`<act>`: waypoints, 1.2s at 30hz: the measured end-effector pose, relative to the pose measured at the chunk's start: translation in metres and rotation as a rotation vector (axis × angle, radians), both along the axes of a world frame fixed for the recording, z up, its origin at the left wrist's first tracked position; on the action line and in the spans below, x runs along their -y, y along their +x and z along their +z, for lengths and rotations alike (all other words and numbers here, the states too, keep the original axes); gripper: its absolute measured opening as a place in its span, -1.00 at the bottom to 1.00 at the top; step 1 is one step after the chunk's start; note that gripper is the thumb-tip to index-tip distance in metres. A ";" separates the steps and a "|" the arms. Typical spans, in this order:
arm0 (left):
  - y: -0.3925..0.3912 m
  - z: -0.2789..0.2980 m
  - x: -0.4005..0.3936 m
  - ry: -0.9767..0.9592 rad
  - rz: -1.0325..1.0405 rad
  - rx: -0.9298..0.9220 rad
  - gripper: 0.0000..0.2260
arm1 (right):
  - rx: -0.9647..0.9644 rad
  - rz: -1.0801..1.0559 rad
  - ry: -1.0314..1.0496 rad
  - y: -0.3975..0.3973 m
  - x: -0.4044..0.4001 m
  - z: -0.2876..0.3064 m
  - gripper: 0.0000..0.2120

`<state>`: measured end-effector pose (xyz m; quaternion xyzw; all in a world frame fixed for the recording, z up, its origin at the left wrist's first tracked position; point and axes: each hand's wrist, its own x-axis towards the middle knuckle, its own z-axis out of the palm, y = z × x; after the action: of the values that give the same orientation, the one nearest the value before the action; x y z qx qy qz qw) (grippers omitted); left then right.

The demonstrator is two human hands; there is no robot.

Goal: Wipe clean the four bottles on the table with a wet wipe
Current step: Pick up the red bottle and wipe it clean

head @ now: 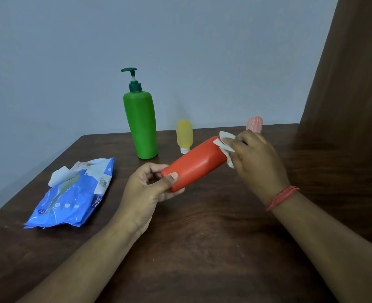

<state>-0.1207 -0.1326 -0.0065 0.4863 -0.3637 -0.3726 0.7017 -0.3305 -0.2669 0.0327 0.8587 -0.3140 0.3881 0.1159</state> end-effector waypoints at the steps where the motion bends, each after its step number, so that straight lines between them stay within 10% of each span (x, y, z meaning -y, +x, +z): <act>1: 0.000 0.000 0.000 0.006 0.001 0.012 -0.66 | 0.010 0.004 0.010 0.001 -0.001 0.000 -0.69; 16: -0.012 0.002 -0.006 -0.014 0.097 0.660 -0.53 | -0.251 0.460 -0.071 0.030 -0.050 -0.006 -0.56; 36: -0.001 0.002 -0.003 0.010 0.146 0.509 -0.61 | 0.154 0.097 0.196 0.005 0.005 -0.010 -0.75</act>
<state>-0.1216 -0.1294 -0.0044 0.5929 -0.4905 -0.1883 0.6102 -0.3255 -0.2717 0.0230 0.8478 -0.3165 0.4253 -0.0120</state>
